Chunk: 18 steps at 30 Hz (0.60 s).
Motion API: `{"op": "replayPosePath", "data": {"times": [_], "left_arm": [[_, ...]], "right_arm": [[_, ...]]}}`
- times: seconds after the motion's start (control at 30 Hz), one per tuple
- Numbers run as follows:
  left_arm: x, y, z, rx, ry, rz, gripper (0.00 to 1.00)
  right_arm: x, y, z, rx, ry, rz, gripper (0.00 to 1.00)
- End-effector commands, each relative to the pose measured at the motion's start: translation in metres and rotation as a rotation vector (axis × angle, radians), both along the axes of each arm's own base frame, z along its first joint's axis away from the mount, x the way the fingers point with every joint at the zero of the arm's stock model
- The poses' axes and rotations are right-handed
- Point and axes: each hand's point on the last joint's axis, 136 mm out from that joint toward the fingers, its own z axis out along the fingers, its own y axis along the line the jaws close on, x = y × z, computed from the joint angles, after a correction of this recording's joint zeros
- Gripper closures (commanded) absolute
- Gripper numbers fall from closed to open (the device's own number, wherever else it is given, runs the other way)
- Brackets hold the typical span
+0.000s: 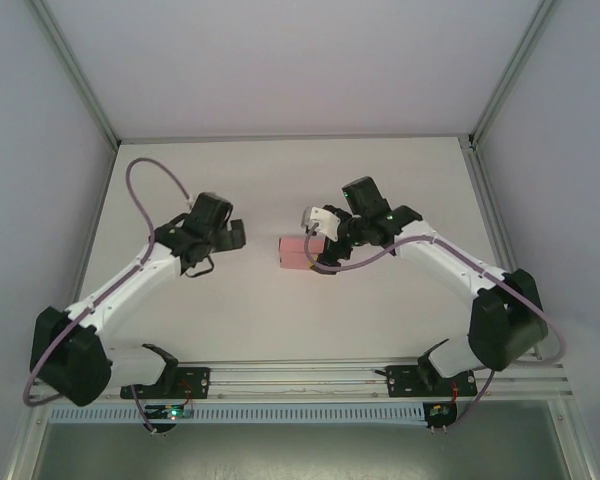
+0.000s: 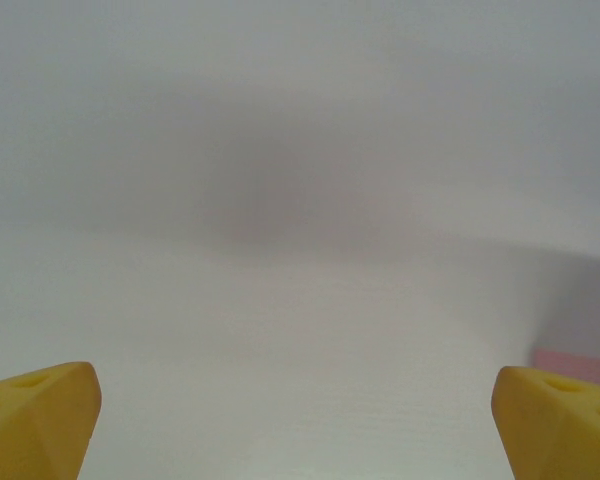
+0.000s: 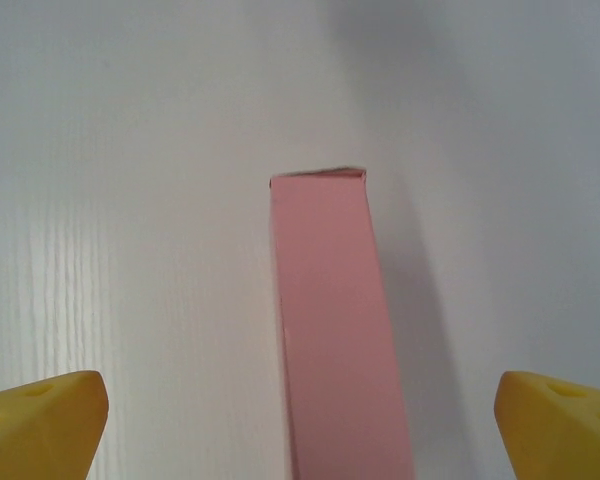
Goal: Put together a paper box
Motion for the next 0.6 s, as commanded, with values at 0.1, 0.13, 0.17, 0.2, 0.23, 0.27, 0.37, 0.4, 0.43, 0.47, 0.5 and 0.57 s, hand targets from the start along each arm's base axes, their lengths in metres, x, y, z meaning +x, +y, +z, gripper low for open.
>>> {"op": "replayPosePath", "data": {"times": [0.1, 0.13, 0.17, 0.2, 0.23, 0.27, 0.37, 0.4, 0.43, 0.47, 0.5, 0.57], "left_arm": [[-0.037, 0.048, -0.022, 0.024, 0.057, 0.172, 0.0], [-0.04, 0.049, -0.025, 0.024, 0.061, 0.176, 0.0], [-0.042, 0.051, -0.027, 0.024, 0.066, 0.183, 0.0], [-0.044, 0.052, -0.027, 0.024, 0.068, 0.188, 0.0], [-0.045, 0.053, -0.028, 0.024, 0.07, 0.194, 0.0], [-0.045, 0.052, -0.028, 0.021, 0.069, 0.192, 0.0], [-0.045, 0.052, -0.028, 0.012, 0.065, 0.191, 0.0], [-0.046, 0.052, -0.028, 0.01, 0.065, 0.193, 0.0], [-0.045, 0.052, -0.026, 0.007, 0.057, 0.2, 0.0], [-0.045, 0.052, -0.025, 0.003, 0.049, 0.198, 0.0], [-0.045, 0.053, -0.024, 0.004, 0.04, 0.198, 0.0], [-0.046, 0.055, -0.021, 0.004, 0.021, 0.207, 0.0]], "right_arm": [[0.006, -0.006, -0.049, -0.229, 0.037, 0.082, 0.02], [0.01, -0.005, -0.054, -0.245, 0.044, 0.075, 0.04], [0.015, -0.004, -0.057, -0.262, 0.047, 0.065, 0.07], [0.019, -0.002, -0.061, -0.285, 0.047, 0.058, 0.1], [0.022, -0.001, -0.064, -0.305, 0.043, 0.054, 0.15], [0.027, 0.001, -0.065, -0.326, 0.024, 0.048, 0.24], [0.032, 0.004, -0.067, -0.397, -0.051, 0.039, 0.61], [0.036, 0.004, -0.065, -0.414, -0.09, 0.03, 0.66], [0.042, 0.003, -0.063, -0.434, -0.132, 0.01, 0.66], [0.05, 0.001, -0.06, -0.454, -0.185, -0.017, 0.68], [0.057, -0.001, -0.057, -0.473, -0.236, -0.039, 0.7], [0.073, -0.005, -0.05, -0.531, -0.37, -0.084, 0.72]]}}
